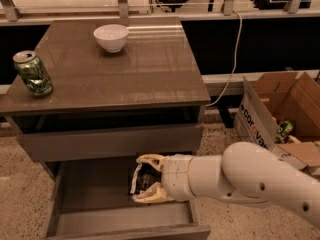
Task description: Pick rxbar chocolate from middle drawer and place on counter
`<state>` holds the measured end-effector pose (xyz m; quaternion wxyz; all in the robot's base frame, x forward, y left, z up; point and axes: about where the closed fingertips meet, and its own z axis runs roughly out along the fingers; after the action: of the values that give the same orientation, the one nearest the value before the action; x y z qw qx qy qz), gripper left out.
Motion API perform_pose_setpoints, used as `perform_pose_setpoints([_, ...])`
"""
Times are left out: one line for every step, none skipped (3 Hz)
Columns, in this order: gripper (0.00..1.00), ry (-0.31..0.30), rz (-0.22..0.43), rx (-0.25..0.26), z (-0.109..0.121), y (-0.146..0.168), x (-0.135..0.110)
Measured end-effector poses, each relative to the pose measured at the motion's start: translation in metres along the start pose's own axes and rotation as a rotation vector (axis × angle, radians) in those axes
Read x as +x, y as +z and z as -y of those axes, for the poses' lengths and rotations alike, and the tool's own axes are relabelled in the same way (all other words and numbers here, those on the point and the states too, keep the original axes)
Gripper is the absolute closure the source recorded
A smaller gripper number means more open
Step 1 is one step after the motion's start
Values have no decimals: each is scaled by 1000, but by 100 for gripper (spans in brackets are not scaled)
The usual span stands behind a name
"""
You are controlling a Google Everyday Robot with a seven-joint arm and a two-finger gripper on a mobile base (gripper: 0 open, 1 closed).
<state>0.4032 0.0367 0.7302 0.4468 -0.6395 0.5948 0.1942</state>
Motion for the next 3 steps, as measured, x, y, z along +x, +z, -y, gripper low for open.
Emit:
perform_pose_setpoints([100, -98, -44, 29, 32, -46, -61])
perform_pose_setpoints([100, -141, -112, 93, 98, -78, -85])
perform_pose_setpoints([100, -105, -169, 120, 173, -94, -69])
